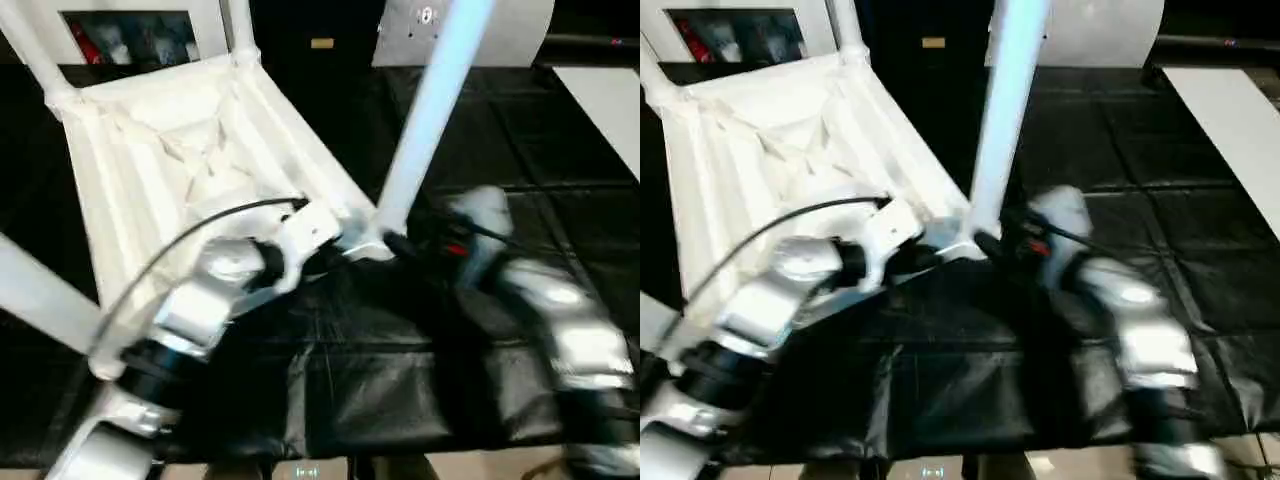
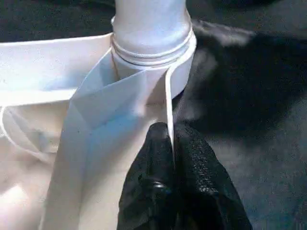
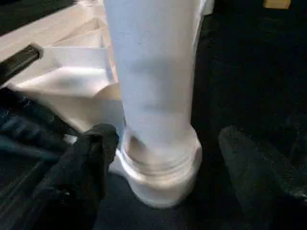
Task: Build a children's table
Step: Rotate leg to tighten
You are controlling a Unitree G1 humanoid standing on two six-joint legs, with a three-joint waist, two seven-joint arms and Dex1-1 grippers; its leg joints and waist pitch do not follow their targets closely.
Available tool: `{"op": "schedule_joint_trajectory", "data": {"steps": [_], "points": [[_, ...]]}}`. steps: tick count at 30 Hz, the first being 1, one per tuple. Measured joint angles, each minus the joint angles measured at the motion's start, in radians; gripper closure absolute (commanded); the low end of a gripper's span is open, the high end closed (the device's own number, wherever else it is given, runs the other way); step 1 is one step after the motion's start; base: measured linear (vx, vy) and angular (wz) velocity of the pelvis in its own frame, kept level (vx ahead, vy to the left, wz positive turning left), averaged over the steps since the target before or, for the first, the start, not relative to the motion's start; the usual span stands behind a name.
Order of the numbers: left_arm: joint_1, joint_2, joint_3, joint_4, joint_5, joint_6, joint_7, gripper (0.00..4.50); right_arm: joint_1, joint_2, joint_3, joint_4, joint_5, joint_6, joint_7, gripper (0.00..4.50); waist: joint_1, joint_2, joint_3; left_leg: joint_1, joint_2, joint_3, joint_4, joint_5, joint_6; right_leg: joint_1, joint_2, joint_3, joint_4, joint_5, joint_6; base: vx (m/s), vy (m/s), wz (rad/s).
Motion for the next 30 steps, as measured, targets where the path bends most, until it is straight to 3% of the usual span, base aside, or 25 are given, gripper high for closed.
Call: {"op": "schedule_joint_trajectory", "data": {"steps": [7, 16, 30], "points": [[0.004, 0.106, -0.003, 0.027, -0.028, -0.115, -0.158, 4.5, 0.029, -0.092, -0.008, -0.005, 0.091, -0.016, 0.227, 0.38, 0.014, 0.0, 0.0, 0.002, 0.0, 0.0, 0.001, 0.0, -0.001, 0.002, 0.0, 0.0, 0.0, -0.002, 0.003, 0.0, 0.0, 0.0], [-0.005, 0.203, -0.037, 0.073, -0.07, -0.278, -0.38, 4.5, -0.044, -0.136, 0.076, 0.052, 0.123, -0.015, 0.426, 1.03, 0.042, 0.0, 0.0, 0.001, 0.0, 0.0, 0.002, 0.0, 0.0, 0.005, -0.001, 0.001, -0.002, 0.0, -0.001, 0.0, 0.0, 0.0], [-0.03, 0.209, -0.062, 0.103, -0.075, -0.338, -0.459, 4.5, -0.104, -0.137, 0.158, 0.114, 0.124, -0.016, 0.546, 2.19, 0.041, -0.001, 0.0, 0.0, 0.0, 0.0, 0.002, 0.0, 0.0, 0.004, -0.001, 0.0, -0.001, 0.0, 0.0, 0.0, 0.0, 0.0]]}}
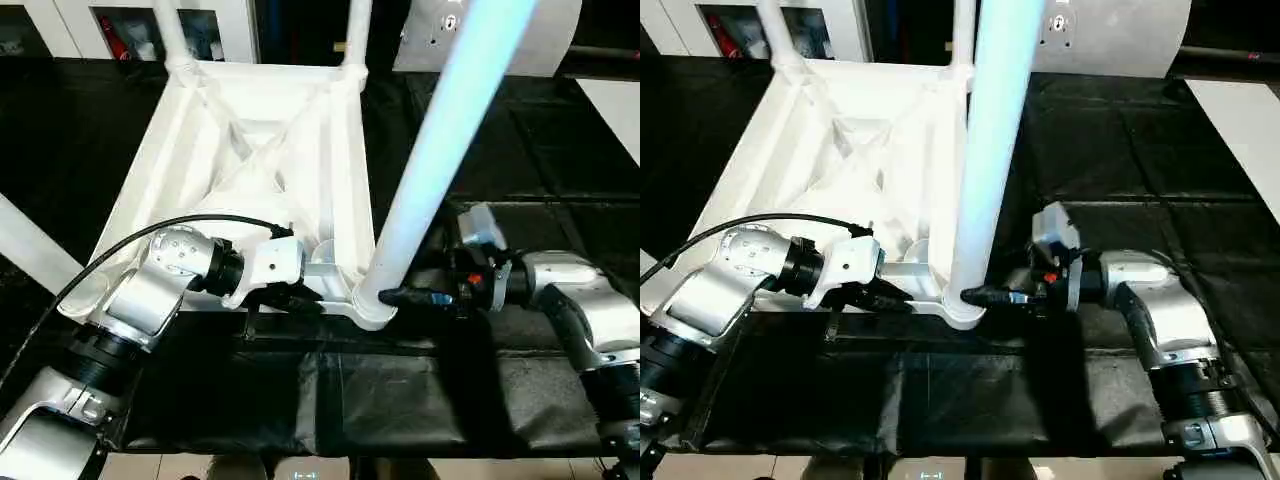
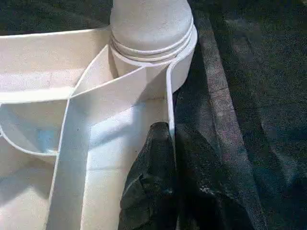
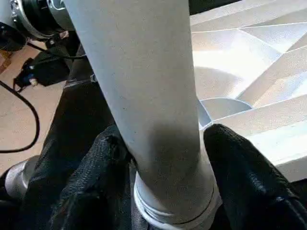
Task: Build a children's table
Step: Rotate leg to tighten
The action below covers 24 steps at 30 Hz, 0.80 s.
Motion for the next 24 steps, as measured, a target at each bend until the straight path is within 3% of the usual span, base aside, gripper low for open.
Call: {"op": "schedule_joint_trajectory", "data": {"steps": [5, 13, 16, 20, 24], "points": [[-0.001, 0.0, 0.0, 0.008, 0.0, -0.016, -0.001, 4.5, -0.004, 0.001, 0.003, 0.01, 0.0, -0.016, 0.006, 2.55, 0.0, 0.0, 0.0, 0.0, 0.0, 0.0, 0.0, 0.0, 0.0, 0.0, 0.0, 0.0, 0.0, 0.0, 0.0, 0.0, 0.0, 0.0], [-0.001, -0.027, 0.023, 0.017, 0.007, 0.039, 0.058, 4.5, 0.046, 0.047, -0.022, -0.057, -0.005, 0.026, -0.135, 2.58, -0.007, -0.001, 0.0, 0.002, 0.0, 0.0, 0.0, -0.001, -0.003, 0.001, 0.0, 0.0, 0.0, -0.003, 0.004, 0.0, 0.0, 0.0], [0.0, -0.07, 0.057, 0.017, 0.031, 0.124, 0.166, 4.5, 0.058, 0.13, -0.053, -0.114, -0.058, 0.079, -0.336, 2.6, -0.025, -0.001, -0.001, 0.004, 0.0, 0.0, 0.001, -0.001, -0.005, 0.003, 0.0, 0.001, 0.0, -0.003, 0.005, 0.0, 0.0, 0.0], [-0.02, -0.192, 0.091, 0.038, 0.078, 0.24, 0.362, 4.5, 0.056, 0.32, -0.12, -0.174, -0.138, 0.182, -0.709, 2.61, -0.062, -0.001, 0.0, 0.005, 0.0, 0.0, 0.002, 0.001, -0.008, 0.001, 0.0, 0.0, -0.005, -0.003, 0.005, 0.0, 0.0, 0.0], [-0.03, -0.309, 0.105, 0.053, 0.106, 0.298, 0.53, 4.5, 0.034, 0.465, -0.157, -0.192, -0.203, 0.213, -1.004, 2.61, -0.079, -0.002, 0.0, 0.004, -0.001, -0.001, 0.002, 0.001, -0.008, -0.001, 0.0, -0.001, -0.007, -0.003, 0.005, 0.0, 0.0, 0.0]]}}
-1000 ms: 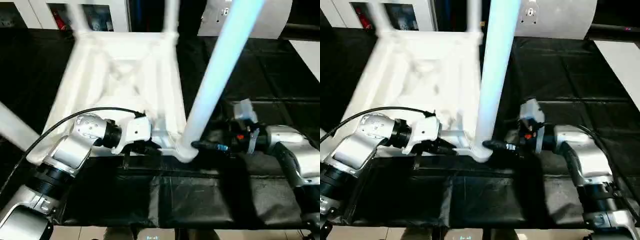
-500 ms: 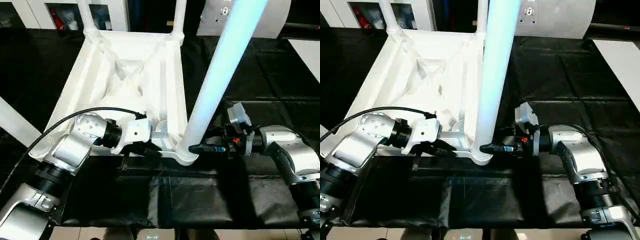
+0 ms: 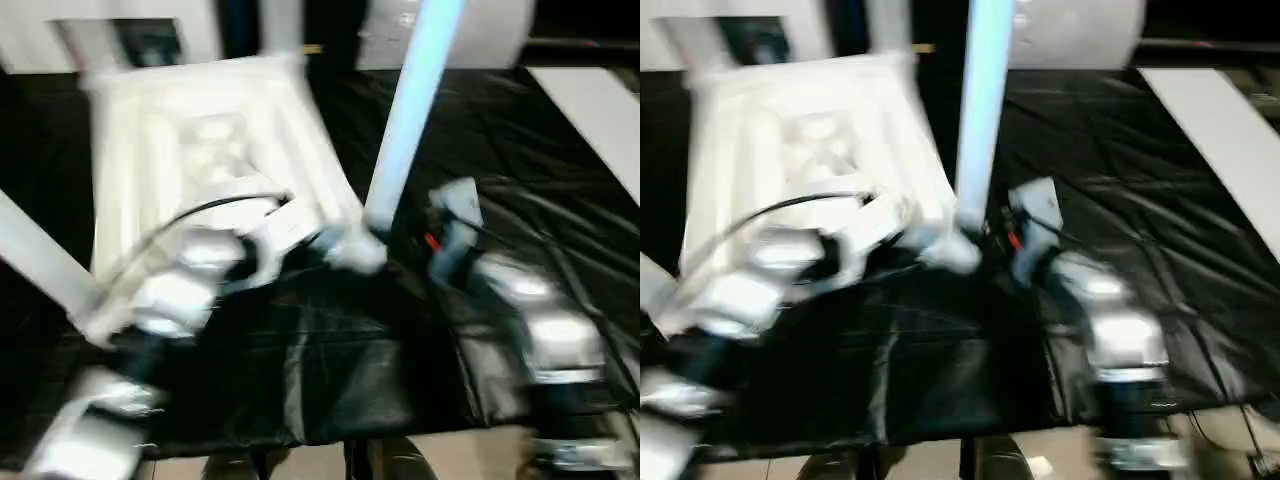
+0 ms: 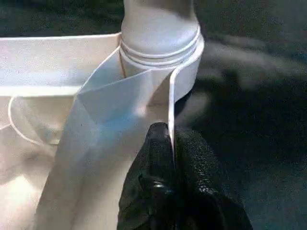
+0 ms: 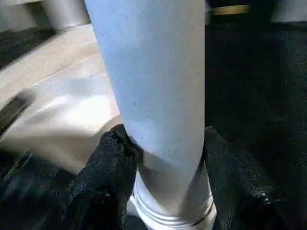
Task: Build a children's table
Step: Rotate leg to tighten
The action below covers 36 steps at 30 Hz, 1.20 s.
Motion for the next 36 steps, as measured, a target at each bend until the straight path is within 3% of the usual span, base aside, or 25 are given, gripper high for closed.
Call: {"op": "schedule_joint_trajectory", "data": {"steps": [2, 5, 9, 14, 22, 28, 33, 34, 36], "points": [[-0.009, -0.034, -0.001, 0.003, 0.01, 0.022, 0.055, 4.5, -0.009, 0.032, -0.004, -0.005, -0.023, 0.006, -0.077, 2.61, 0.002, 0.0, 0.0, 0.0, 0.0, 0.0, -0.001, 0.0, 0.0, 0.0, 0.0, 0.0, 0.0, 0.0, 0.0, 0.0, 0.0, 0.0], [-0.013, -0.057, -0.001, 0.002, 0.012, 0.04, 0.079, 4.5, -0.004, 0.029, -0.004, -0.018, -0.038, 0.005, -0.088, 1.92, 0.006, 0.001, -0.001, 0.0, -0.001, 0.0, -0.003, 0.0, 0.0, 0.001, 0.0, 0.001, 0.0, 0.0, 0.0, 0.0, 0.0, 0.0], [-0.014, -0.056, -0.01, -0.004, 0.013, 0.037, 0.068, 4.5, 0.013, -0.002, 0.007, -0.028, -0.038, -0.01, -0.061, 1.71, 0.018, 0.002, -0.001, 0.0, -0.001, 0.0, -0.005, -0.001, 0.001, 0.001, 0.0, 0.001, 0.002, 0.001, 0.0, 0.0, 0.0, 0.0], [-0.008, 0.023, -0.028, -0.012, -0.004, -0.029, -0.024, 4.5, 0.037, -0.092, 0.026, 0.003, -0.013, -0.059, 0.07, 1.19, 0.02, 0.002, -0.001, 0.0, 0.0, 0.0, -0.011, 0.0, 0.002, -0.002, 0.001, 0.0, 0.003, 0.003, 0.0, 0.0, 0.0, 0.0], [0.01, 0.173, -0.042, -0.014, -0.043, -0.175, -0.242, 4.5, 0.058, -0.31, 0.025, 0.026, 0.099, -0.124, 0.462, 0.51, 0.039, 0.002, -0.001, -0.001, 0.0, 0.0, -0.011, 0.002, 0.006, -0.002, 0.001, 0.0, 0.003, 0.006, -0.006, 0.0, 0.0, 0.0], [0.01, 0.249, -0.058, 0.014, -0.083, -0.26, -0.406, 4.5, 0.042, -0.434, 0.052, 0.078, 0.131, -0.173, 0.687, 0.51, 0.061, 0.002, -0.001, 0.0, 0.0, 0.0, -0.008, 0.002, 0.006, 0.0, 0.001, 0.0, 0.004, 0.007, -0.006, 0.0, 0.0, 0.0], [0.01, 0.274, -0.075, 0.014, -0.105, -0.288, -0.497, 4.5, 0.011, -0.465, 0.089, 0.103, 0.156, -0.193, 0.831, 0.51, 0.073, 0.002, -0.001, -0.001, 0.0, 0.0, -0.005, 0.002, 0.006, 0.002, 0.001, 0.001, 0.004, 0.007, -0.006, 0.0, 0.0, 0.0], [0.01, 0.274, -0.079, 0.014, -0.108, -0.293, -0.509, 4.5, 0.008, -0.467, 0.096, 0.106, 0.165, -0.191, 0.854, 0.8, 0.077, 0.002, -0.001, -0.001, 0.0, 0.0, -0.005, 0.002, 0.006, 0.002, 0.001, 0.001, 0.004, 0.007, -0.007, 0.0, 0.0, 0.0], [0.01, 0.276, -0.088, 0.014, -0.114, -0.305, -0.528, 4.5, -0.002, -0.468, 0.112, 0.123, 0.177, -0.186, 0.894, 0.87, 0.081, 0.002, -0.001, -0.002, 0.0, 0.0, -0.004, 0.002, 0.006, 0.002, 0.0, 0.001, 0.004, 0.007, -0.007, 0.0, 0.0, 0.0]]}}
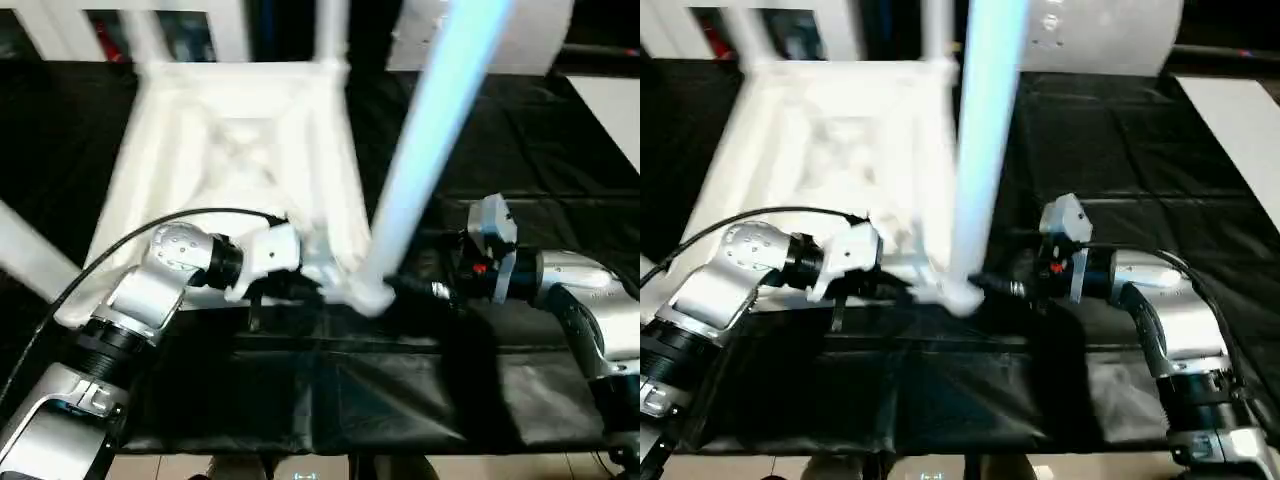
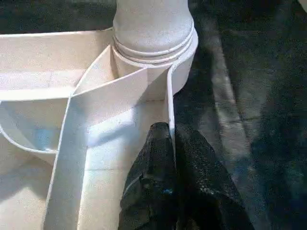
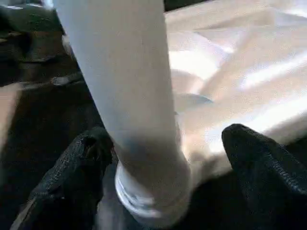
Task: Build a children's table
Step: Rotate leg to tighten
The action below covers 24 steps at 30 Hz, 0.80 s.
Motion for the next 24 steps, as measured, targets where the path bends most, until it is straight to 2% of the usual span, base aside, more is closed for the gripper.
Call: {"op": "schedule_joint_trajectory", "data": {"steps": [17, 24], "points": [[0.0, 0.004, -0.001, 0.012, -0.005, -0.025, -0.014, 4.5, -0.034, 0.0, 0.04, 0.086, 0.012, -0.003, 0.096, 2.44, -0.001, -0.001, 0.0, 0.0, 0.0, 0.0, 0.001, 0.0, 0.0, 0.0, 0.0, 0.0, 0.0, 0.0, 0.0, 0.0, 0.0, 0.0], [0.0, -0.008, 0.006, 0.011, -0.008, 0.013, -0.003, 4.5, -0.015, 0.011, 0.033, 0.059, 0.013, 0.009, 0.064, 2.54, -0.001, -0.001, 0.0, 0.001, 0.0, 0.0, 0.001, 0.0, 0.0, 0.0, 0.0, 0.0, 0.001, -0.003, 0.005, 0.0, 0.0, 0.0]]}}
